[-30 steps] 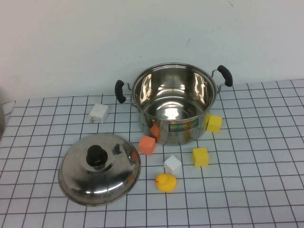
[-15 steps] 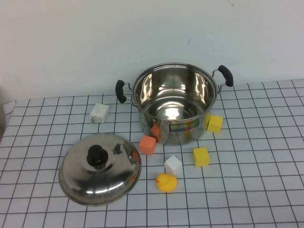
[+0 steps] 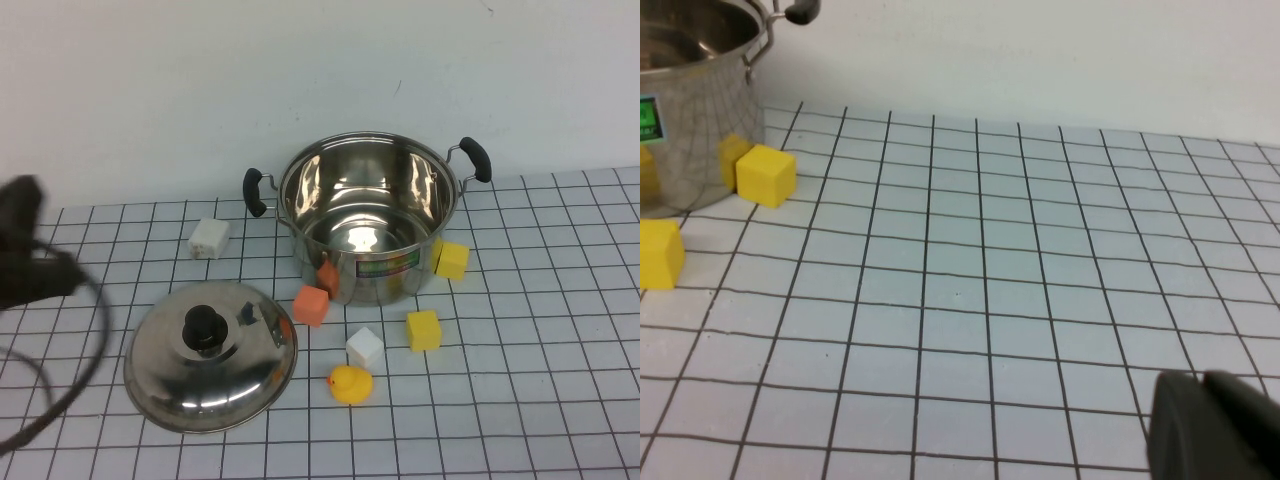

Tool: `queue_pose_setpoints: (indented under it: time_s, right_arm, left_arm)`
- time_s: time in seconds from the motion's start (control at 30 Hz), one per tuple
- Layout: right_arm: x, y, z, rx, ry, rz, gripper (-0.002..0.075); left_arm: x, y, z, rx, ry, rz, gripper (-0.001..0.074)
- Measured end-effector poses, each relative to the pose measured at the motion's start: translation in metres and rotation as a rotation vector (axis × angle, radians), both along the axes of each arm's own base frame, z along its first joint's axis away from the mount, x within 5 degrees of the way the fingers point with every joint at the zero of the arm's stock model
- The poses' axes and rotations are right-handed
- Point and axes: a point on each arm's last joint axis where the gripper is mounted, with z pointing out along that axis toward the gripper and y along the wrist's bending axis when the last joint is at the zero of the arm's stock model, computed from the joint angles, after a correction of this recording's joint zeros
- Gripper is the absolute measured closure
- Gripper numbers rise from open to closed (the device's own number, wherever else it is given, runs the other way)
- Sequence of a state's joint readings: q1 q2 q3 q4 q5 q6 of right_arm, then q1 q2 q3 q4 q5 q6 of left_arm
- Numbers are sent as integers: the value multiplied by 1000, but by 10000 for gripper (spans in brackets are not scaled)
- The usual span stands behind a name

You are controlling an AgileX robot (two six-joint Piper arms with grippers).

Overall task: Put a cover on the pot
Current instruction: Pick up the pot lid

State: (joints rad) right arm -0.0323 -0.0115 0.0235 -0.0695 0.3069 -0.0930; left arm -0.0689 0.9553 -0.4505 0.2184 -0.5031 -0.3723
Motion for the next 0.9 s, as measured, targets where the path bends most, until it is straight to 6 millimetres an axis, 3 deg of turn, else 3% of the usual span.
queue_pose_setpoints:
  time_s: [0.2,0.33,0.43,0.5,0.73,0.9]
  right_arm:
    - [0,0,0,0,0,0,717]
    - [0,0,0,0,0,0,717]
    - [0,0,0,0,0,0,717]
    - [0,0,0,0,0,0,717]
    - [0,0,0,0,0,0,717]
    - [0,0,0,0,0,0,717]
  left_arm:
    - [51,-15,-45,-53,64,-119,736]
    - [73,-19,-83,-22,101,-140,731]
    - [82,-21,-106,7,116,-155,683]
    - [87,-22,-118,14,124,-161,609]
    - [103,-26,-160,72,197,-193,237]
    - [116,-27,-183,98,246,-203,174]
